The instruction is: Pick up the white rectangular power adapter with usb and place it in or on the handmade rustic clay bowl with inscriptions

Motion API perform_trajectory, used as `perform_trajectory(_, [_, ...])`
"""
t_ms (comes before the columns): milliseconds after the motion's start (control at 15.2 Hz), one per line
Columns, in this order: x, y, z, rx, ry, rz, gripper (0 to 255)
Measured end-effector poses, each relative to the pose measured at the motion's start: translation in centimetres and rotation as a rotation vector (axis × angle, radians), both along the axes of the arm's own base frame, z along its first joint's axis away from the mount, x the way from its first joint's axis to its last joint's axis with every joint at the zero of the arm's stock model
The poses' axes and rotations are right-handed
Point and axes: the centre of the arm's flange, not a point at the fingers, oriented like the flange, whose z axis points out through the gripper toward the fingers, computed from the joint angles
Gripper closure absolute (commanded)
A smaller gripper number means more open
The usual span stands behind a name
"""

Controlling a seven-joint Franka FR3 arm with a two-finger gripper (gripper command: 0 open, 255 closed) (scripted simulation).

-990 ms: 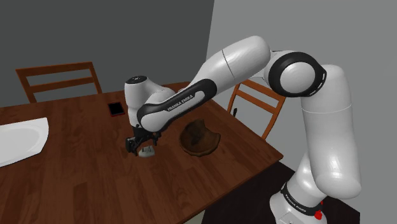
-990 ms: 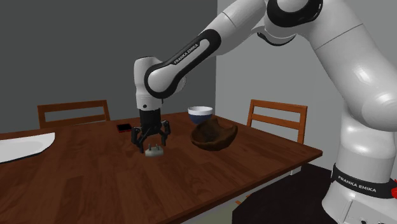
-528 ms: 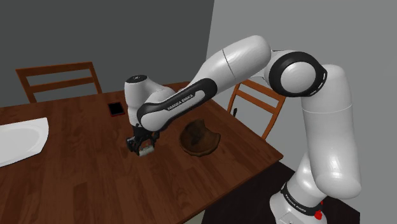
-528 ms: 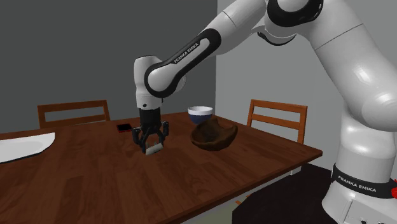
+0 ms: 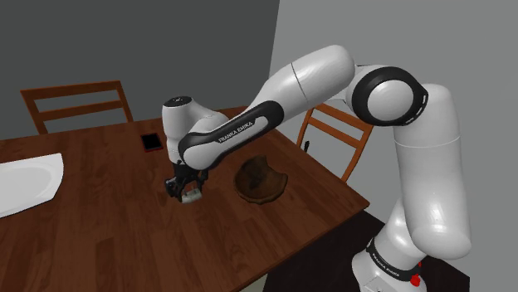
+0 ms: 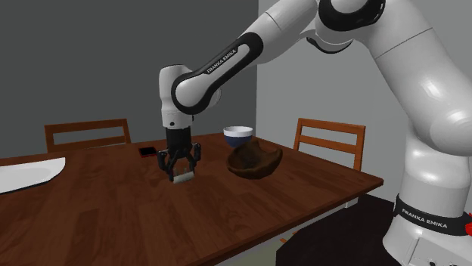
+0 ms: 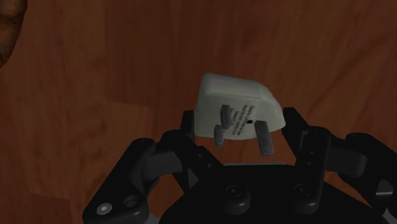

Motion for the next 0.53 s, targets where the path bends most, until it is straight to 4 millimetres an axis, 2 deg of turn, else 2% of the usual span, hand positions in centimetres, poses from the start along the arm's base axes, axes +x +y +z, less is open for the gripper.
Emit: perform_trajectory(528, [0.0,0.1,4.1,0.000,0.001,0.000,255])
